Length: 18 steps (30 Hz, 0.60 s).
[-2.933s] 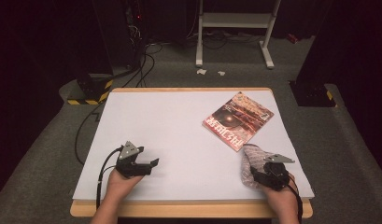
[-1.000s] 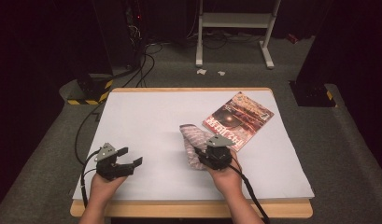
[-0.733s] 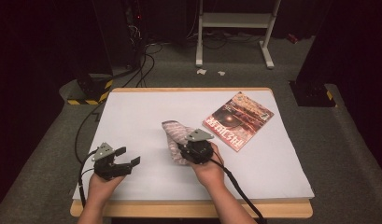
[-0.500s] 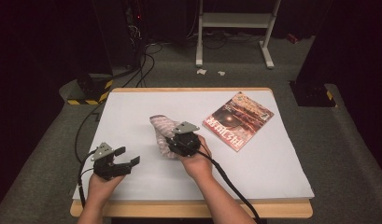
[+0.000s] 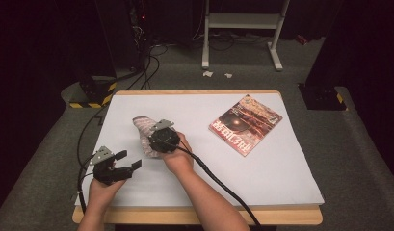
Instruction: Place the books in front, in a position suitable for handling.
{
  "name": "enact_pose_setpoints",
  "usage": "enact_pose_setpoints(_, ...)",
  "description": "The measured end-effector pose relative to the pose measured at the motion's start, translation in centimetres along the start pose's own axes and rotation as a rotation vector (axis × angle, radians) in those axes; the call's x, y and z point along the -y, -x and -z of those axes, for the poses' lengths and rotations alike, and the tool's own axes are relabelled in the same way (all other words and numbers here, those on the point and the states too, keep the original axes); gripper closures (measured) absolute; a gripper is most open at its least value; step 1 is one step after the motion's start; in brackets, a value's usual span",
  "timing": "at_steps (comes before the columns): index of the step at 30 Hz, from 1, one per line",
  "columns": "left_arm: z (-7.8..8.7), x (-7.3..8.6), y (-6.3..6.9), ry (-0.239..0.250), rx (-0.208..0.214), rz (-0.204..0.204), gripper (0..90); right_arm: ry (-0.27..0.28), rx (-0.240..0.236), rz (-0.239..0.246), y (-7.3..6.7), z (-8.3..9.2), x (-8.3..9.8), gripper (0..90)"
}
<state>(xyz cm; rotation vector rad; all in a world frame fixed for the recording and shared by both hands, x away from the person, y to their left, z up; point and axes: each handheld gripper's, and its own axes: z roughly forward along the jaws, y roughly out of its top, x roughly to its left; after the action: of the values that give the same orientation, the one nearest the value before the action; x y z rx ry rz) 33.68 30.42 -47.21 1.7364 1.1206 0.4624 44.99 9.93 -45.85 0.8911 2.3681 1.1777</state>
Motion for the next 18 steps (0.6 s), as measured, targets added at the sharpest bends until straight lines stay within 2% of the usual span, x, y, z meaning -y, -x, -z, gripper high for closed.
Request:
enact_pose_setpoints(4, 0.2, 0.0, -0.2, 0.006, -0.002, 0.009, 20.0, -0.047, -0.012, -0.005, -0.3, -2.5, 0.7, 53.1)
enact_pose_setpoints(7, 0.2, 0.0, -0.2, 0.005, 0.001, 0.008, 20.1, -0.118, -0.040, -0.024, -0.3, -4.1, 1.6, 45.3)
enact_pose_setpoints(8, 0.2, 0.0, -0.2, 0.005, 0.002, 0.008, 20.1, -0.111, -0.043, -0.014, -0.3, -4.2, 1.9, 42.5)
enact_pose_setpoints(12, 0.1, 0.0, -0.3, 0.005, 0.004, 0.008, 20.1, -0.078, -0.089, -0.059, -0.1, -3.3, 1.7, 26.9)
enact_pose_setpoints(15, 0.1, 0.0, -0.3, 0.008, 0.007, 0.010, 20.1, -0.040, -0.116, -0.085, 0.1, -2.0, 1.5, 23.9)
enact_pose_setpoints(16, 0.1, 0.0, -0.3, 0.010, 0.006, 0.009, 20.1, -0.023, -0.123, -0.081, 0.3, -1.4, 1.4, 23.9)
enact_pose_setpoints(18, 0.2, 0.0, -0.4, 0.013, 0.005, 0.011, 20.1, 0.001, -0.119, -0.087, 0.4, -0.3, 1.2, 24.0)
